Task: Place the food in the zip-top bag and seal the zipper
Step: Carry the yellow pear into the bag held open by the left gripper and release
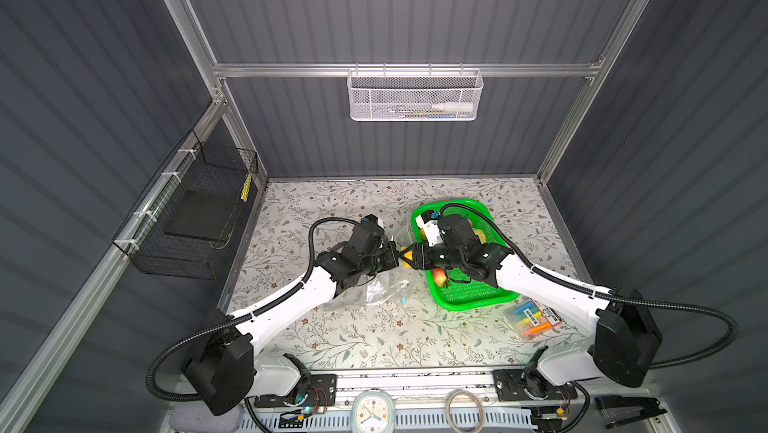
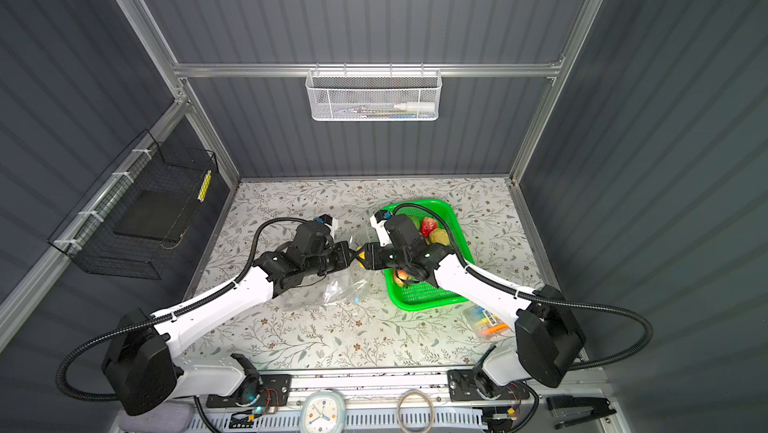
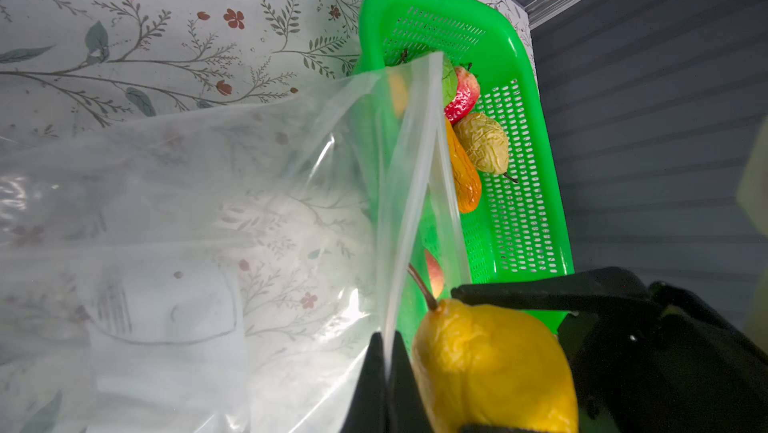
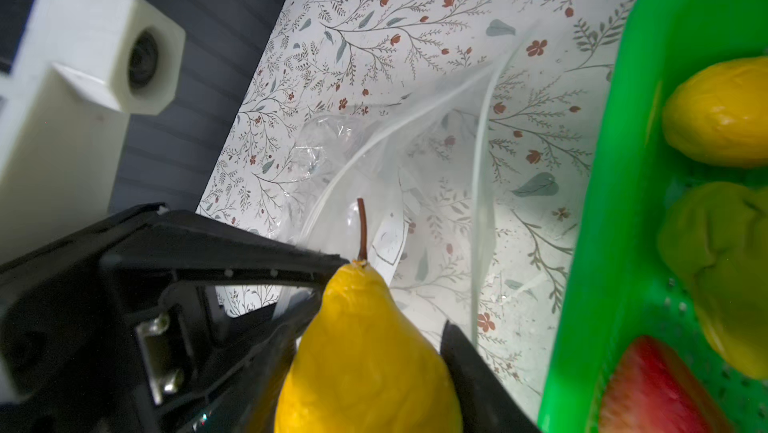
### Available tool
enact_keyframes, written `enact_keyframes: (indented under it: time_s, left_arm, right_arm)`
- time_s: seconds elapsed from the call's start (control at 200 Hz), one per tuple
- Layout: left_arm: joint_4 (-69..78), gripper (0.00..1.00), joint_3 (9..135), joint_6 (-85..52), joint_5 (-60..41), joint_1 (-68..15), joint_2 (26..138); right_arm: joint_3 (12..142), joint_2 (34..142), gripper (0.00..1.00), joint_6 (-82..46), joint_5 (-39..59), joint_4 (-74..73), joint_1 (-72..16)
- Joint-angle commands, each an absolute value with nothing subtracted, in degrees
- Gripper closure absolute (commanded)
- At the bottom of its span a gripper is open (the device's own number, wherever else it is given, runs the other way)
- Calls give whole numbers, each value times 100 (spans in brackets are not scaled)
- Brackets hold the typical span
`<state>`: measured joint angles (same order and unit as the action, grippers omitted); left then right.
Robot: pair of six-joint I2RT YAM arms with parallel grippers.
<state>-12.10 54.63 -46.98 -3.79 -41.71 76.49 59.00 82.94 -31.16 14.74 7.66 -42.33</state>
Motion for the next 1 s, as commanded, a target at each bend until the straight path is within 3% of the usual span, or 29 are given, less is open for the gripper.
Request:
enact_keyframes:
  time_s: [0.0, 0.42, 0.54, 0.785, 0.99]
  left_arm:
    - [-1125, 100, 5426, -4685, -482, -4208, 7467]
    - [-1262, 100, 5508, -4688, -363, -4208, 7249]
    - [-1281, 100, 5529, -4682, -360, -4203, 7260]
    - [-1406, 100, 5555, -4660, -265, -4209, 7338]
    - [-1446, 100, 5558, -4643, -152, -4210, 7341]
  right_arm:
    - [6067, 8476, 52, -3151, 1328, 799, -4295]
    - [6452, 9147, 51, -3106, 563, 1570, -4437]
    - [6659, 9386, 45, -3067, 344, 1863, -4500]
    - [6759, 9410, 23, -3030, 488, 1815, -4520]
    - [6783, 9028, 20, -2998, 571, 1801, -4518]
